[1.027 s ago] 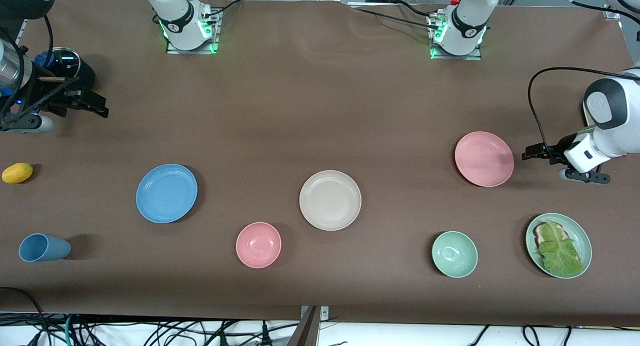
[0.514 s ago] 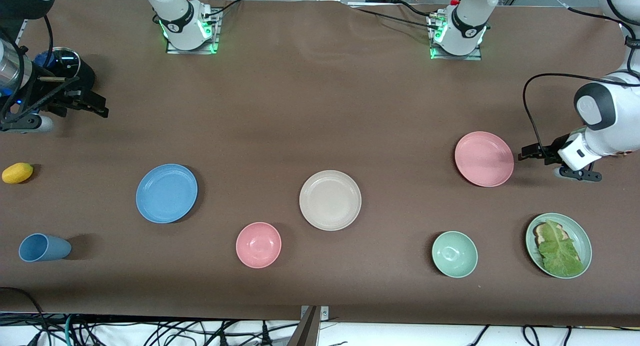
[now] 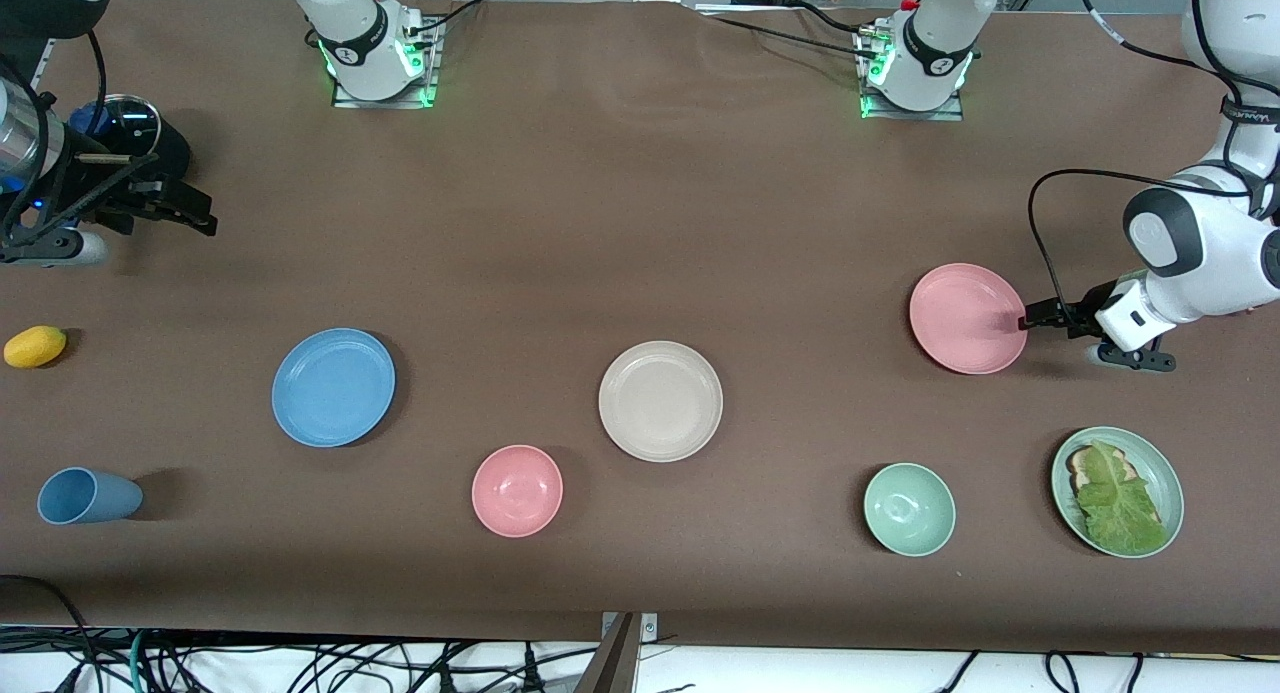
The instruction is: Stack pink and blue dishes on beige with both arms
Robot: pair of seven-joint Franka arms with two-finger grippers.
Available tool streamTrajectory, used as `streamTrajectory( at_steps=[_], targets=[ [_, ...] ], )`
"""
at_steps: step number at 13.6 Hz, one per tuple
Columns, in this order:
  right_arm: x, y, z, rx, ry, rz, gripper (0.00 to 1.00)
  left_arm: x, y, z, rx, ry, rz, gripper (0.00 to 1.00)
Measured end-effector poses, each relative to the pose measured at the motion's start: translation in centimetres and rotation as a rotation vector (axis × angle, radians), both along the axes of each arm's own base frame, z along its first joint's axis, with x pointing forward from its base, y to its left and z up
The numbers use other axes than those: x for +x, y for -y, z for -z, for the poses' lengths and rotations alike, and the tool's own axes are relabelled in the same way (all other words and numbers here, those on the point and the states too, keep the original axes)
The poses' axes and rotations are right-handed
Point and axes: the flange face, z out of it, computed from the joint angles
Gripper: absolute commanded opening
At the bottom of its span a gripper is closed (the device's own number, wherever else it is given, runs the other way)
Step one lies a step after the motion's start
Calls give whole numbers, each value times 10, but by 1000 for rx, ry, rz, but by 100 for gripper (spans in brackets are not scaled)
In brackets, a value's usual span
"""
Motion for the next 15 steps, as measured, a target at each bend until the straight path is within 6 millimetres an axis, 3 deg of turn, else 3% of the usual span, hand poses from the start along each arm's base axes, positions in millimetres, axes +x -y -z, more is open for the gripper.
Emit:
streamTrajectory(
  at_steps=[15],
  targets=[
    [0, 0, 0, 0, 0, 0, 100, -13, 9, 24, -24, -23, -20, 97]
  ],
)
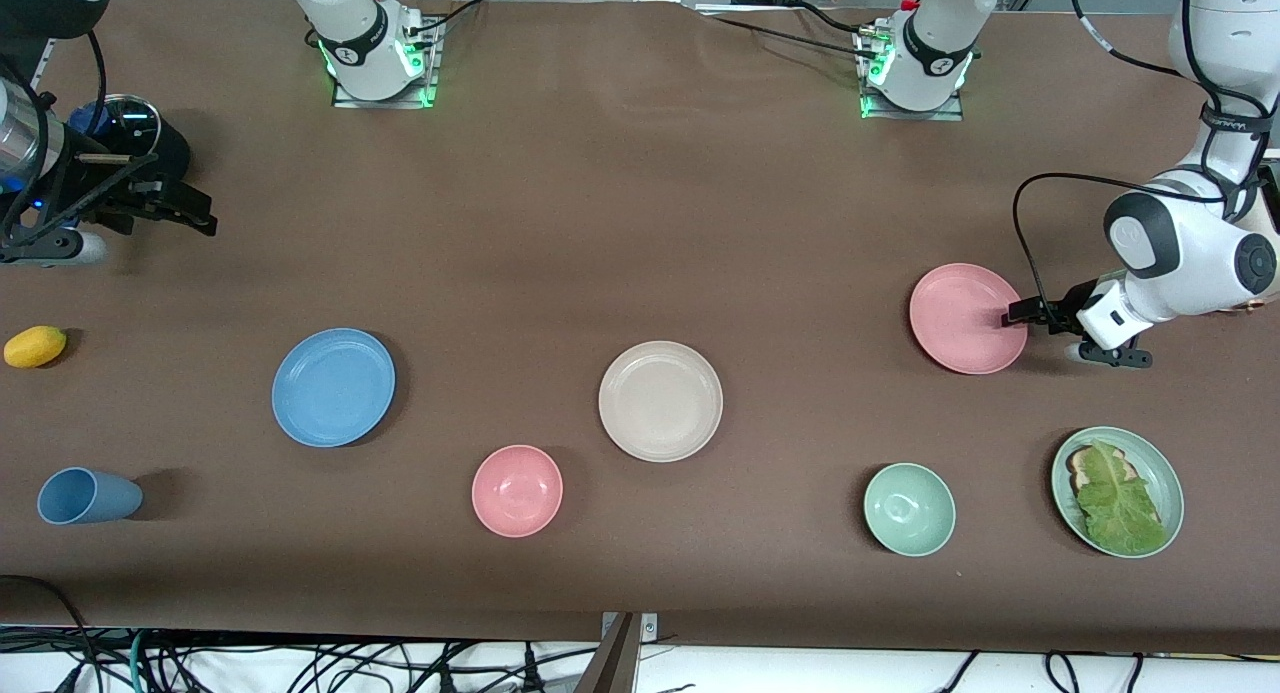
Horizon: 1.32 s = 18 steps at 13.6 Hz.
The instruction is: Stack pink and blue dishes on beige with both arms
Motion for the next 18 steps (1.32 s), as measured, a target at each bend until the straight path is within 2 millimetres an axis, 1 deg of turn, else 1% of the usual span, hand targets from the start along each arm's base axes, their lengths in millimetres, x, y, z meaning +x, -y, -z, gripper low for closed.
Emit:
streamTrajectory(
  at_steps=[1, 2, 3, 4, 5, 6, 11, 13, 17, 18],
  targets=[
    [0, 0, 0, 0, 0, 0, 100, 0, 0, 1, 0, 0, 0, 81],
    [0, 0, 0, 0, 0, 0, 100, -1, 0, 1, 1, 0, 0, 47],
    [0, 0, 0, 0, 0, 0, 100, -1, 0, 1, 1, 0, 0, 21],
    [0, 0, 0, 0, 0, 0, 100, -1, 1, 1, 0, 0, 0, 9],
    [0, 0, 0, 0, 1, 0, 100, -1, 2, 1, -4, 1, -4, 2],
    [0, 0, 0, 0, 2, 0, 100, -1, 3, 1, -11, 3, -12, 0],
    [3, 0, -2, 1, 23, 0, 100, -1, 3, 2, -17, 4, -4, 0],
    [6, 0, -4, 2, 49, 0, 100, -1, 3, -2, -24, 4, 5, 0],
    [13, 0, -5, 3, 100, 0, 100, -1, 4, -4, -32, -3, 10, 0],
    [16, 0, -6, 4, 116, 0, 100, 1, 5, -9, -41, -11, 15, 0]
  ],
)
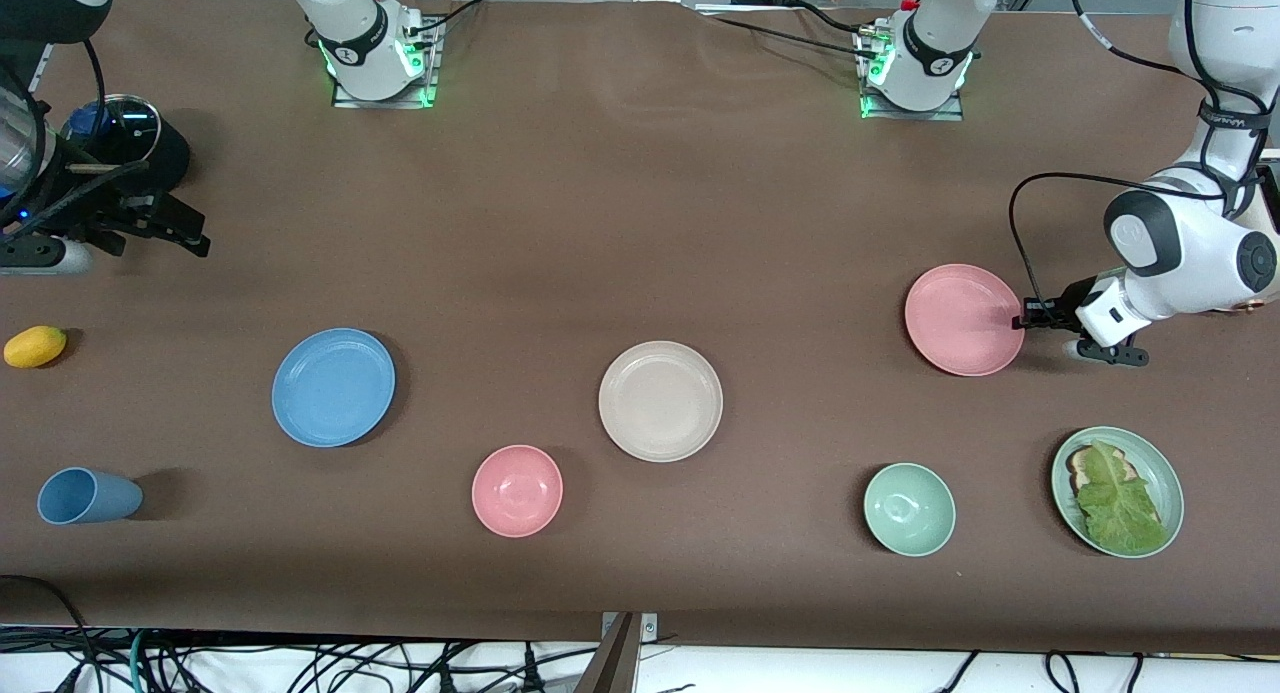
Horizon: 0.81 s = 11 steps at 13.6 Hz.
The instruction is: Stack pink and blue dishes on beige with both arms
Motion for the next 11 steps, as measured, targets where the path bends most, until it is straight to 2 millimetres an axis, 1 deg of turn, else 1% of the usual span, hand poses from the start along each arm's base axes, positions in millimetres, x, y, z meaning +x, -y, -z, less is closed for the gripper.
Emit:
streamTrajectory(
  at_steps=[1, 3, 6, 8, 11],
  targets=[
    [1, 0, 0, 0, 9, 0, 100, 3, 2, -8, -12, -9, 5, 0],
    [4, 1, 2, 1, 14, 1, 100, 15, 11, -35, -31, -22, 5, 0],
    [7, 2, 6, 1, 14, 3, 100, 34, 36, -81, -45, -40, -9, 0],
    [13, 2, 17, 2, 7, 3, 100, 48, 61, -102, -40, -44, -26, 0],
    [33, 2, 54, 5, -13, 3, 100, 66, 113, -120, -25, -54, -62, 0]
  ],
)
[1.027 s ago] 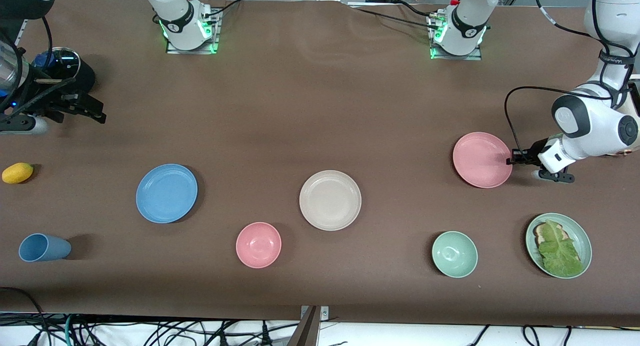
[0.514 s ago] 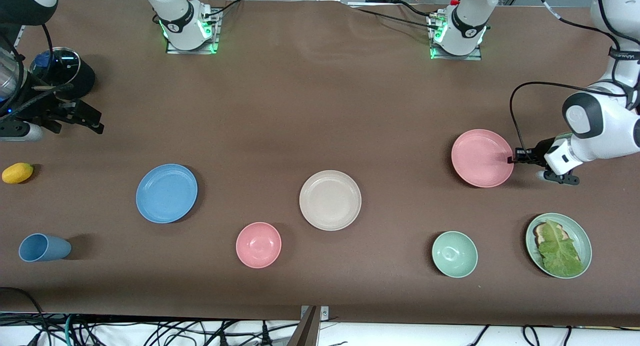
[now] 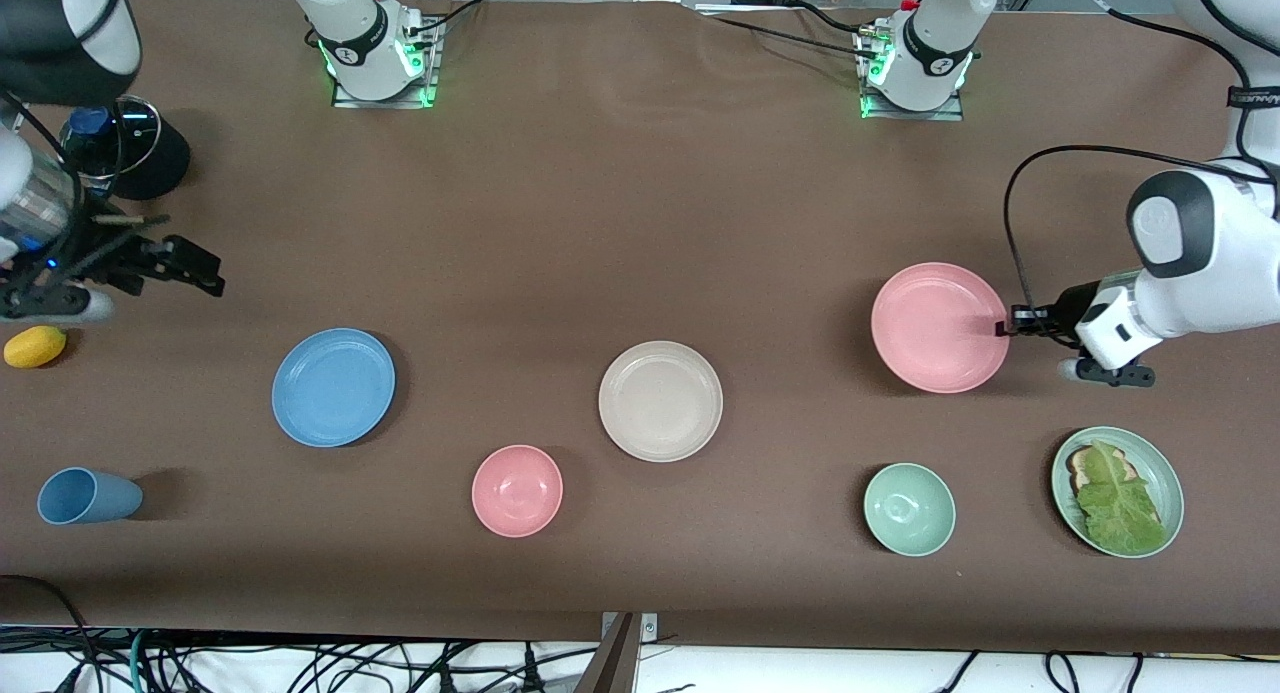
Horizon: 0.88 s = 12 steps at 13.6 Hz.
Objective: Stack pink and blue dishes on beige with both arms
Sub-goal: 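Carry the pink plate over the beige plate while the right gripper reaches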
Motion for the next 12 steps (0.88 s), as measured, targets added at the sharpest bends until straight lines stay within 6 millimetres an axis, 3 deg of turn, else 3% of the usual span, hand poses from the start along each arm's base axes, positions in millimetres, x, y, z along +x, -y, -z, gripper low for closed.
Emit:
streamTrajectory(
  at_steps=[3, 7, 9, 12],
  targets=[
    [14, 0, 34, 2, -31, 0, 100, 10, 69, -13, 24, -10, -31, 0],
    [19, 2, 55, -3, -59, -13, 100, 15, 147, -25, 51, -25, -87, 0],
    [28, 15, 74, -2, -53, -62, 100, 20, 182, -22, 65, -39, -123, 0],
    [44, 52, 119, 2, -46, -110, 100, 26, 235, -8, 85, -49, -179, 0]
  ],
)
